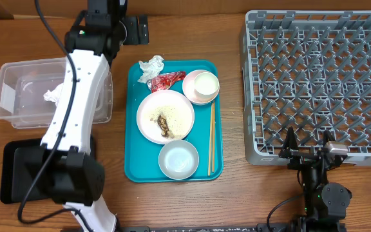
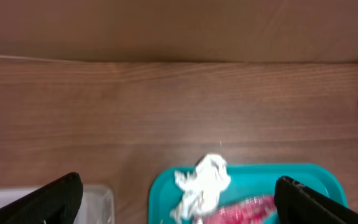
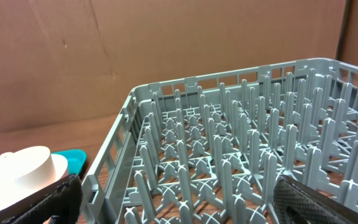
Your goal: Sort waste into correct bins and load items into the dishwasher
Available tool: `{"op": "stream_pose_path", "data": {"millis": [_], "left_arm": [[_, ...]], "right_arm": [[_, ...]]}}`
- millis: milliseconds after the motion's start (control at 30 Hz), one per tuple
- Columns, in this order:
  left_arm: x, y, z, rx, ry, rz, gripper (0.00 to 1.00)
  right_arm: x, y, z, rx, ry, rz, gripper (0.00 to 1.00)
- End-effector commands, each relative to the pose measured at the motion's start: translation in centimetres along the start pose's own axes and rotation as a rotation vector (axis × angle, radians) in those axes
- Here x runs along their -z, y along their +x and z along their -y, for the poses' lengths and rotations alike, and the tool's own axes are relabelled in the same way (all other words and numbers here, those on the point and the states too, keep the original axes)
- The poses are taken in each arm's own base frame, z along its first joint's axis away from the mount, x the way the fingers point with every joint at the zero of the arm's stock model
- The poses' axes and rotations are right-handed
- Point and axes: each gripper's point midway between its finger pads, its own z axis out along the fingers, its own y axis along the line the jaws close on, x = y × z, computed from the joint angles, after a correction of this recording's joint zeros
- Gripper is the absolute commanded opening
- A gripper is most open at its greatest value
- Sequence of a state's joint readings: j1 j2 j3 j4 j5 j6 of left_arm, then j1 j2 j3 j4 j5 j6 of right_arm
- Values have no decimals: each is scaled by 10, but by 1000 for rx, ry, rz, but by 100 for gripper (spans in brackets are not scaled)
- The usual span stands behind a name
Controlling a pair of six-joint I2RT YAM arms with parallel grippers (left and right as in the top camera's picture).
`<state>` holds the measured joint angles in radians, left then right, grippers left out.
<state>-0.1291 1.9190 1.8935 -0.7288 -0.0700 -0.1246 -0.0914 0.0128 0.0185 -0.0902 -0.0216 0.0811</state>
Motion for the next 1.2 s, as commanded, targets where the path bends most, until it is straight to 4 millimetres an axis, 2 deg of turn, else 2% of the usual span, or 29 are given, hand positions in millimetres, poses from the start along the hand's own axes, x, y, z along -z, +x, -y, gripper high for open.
{"op": "stream_pose_path", "data": {"millis": [0,100,233,367,567,667,933,1067,1167], "left_arm": [[-31,9,14,16,75,-34,100],[-57,26,35,11,174,-85,95],[-90,53,44,-2,185,-151,94],[-113,73,44,-16,152,-194,95],[-138,96,38,-35,83,-236,93],[-144,107,37,-39,70,-265,89],[-151,137,18,-60,-49,-356,84],[-151,141,20,-12,-50,-368,83],[-152,139,26,-2,-15,-363,77]], "right_arm": [[0,1,2,3,6,6,100],[0,1,2,3,6,6,100],[0,1,2,3,6,6,100],[0,1,2,3,6,6,100],[0,1,2,3,6,6,100],[0,1,2,3,6,6,100],[0,1,2,3,6,6,100],[0,1,2,3,6,6,100],[0,1,2,3,6,6,100]]}}
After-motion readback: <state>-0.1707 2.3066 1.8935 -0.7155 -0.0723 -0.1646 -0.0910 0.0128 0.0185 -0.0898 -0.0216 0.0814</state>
